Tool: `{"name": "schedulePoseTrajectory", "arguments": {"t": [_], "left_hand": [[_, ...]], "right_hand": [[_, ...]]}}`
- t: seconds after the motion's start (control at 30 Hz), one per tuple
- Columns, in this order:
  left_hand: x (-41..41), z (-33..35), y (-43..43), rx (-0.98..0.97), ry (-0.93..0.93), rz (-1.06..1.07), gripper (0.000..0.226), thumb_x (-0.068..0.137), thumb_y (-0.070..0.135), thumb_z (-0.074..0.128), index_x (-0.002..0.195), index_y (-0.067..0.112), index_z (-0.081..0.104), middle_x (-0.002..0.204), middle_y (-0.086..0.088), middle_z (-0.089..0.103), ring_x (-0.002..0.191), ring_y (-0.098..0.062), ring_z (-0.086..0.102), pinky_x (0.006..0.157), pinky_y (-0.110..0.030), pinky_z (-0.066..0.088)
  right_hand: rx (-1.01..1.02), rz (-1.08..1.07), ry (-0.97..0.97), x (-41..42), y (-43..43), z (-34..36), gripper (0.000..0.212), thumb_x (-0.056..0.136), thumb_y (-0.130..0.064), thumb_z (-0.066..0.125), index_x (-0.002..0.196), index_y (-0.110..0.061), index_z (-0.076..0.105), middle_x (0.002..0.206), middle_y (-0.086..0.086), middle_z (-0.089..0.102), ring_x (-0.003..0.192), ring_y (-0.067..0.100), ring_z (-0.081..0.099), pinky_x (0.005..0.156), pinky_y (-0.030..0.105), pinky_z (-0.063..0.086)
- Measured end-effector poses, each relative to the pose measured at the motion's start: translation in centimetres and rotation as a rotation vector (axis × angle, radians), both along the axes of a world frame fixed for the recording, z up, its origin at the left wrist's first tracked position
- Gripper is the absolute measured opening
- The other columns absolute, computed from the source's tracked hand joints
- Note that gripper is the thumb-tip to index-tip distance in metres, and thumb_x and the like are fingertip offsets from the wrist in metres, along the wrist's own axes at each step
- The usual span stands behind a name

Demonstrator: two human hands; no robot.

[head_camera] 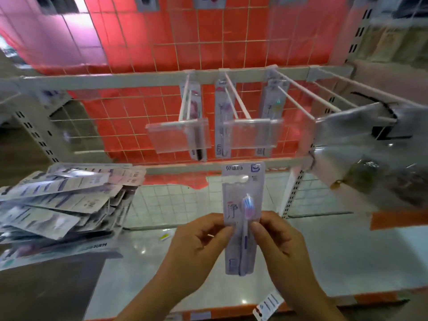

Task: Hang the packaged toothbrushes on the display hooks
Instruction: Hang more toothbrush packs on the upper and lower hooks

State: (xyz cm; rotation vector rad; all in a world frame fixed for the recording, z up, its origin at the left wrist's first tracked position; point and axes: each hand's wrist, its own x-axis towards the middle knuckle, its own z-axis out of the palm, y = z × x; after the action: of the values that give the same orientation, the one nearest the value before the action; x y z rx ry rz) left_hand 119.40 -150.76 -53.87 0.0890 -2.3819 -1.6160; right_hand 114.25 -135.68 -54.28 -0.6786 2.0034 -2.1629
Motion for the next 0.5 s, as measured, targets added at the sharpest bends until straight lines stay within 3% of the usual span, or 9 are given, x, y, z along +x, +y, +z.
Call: {"name": "schedulePoseTrajectory", "arguments": {"t": [0.2, 0.33, 0.5], "left_hand": [[-2.5, -2.2, -0.9, -0.012, 0.038, -0.014, 0.022, 0.086, 0.04, 0.057, 0.1, 0.037, 0.073, 0.096, 0.016, 0.073, 0.091, -0.014, 0.07, 0.081, -0.038, 0.059], [-4.1, -1.9, -1.4, -0.048, 0.099, -0.002, 0.014, 0.092, 0.045, 0.058, 0.099, 0.04, 0.069, 0.097, 0.02, 0.071, 0.09, -0.011, 0.068, 0.077, -0.028, 0.058], [-5.0, -0.7, -1.4, -0.039, 0.153, 0.001, 0.03, 0.083, 0.045, 0.05, 0.106, 0.035, 0.067, 0.101, 0.023, 0.07, 0.092, -0.006, 0.067, 0.079, -0.024, 0.058]], "right_hand": [[-0.023, -0.05, 0.048, -2.2, -1.2, -2.6, 0.021, 0.083, -0.026, 0.051, 0.094, -0.018, 0.068, 0.083, -0.01, 0.071, 0.079, 0.007, 0.067, 0.068, 0.016, 0.053], [-0.03, -0.061, 0.083, -3.6, -2.0, -2.3, 0.023, 0.084, -0.03, 0.051, 0.097, -0.021, 0.068, 0.086, -0.01, 0.071, 0.082, 0.009, 0.068, 0.07, 0.017, 0.054], [-0.066, -0.078, 0.091, -4.5, -2.7, -1.1, 0.021, 0.084, -0.033, 0.05, 0.096, -0.028, 0.068, 0.087, -0.015, 0.071, 0.086, 0.006, 0.068, 0.068, 0.014, 0.053]]}}
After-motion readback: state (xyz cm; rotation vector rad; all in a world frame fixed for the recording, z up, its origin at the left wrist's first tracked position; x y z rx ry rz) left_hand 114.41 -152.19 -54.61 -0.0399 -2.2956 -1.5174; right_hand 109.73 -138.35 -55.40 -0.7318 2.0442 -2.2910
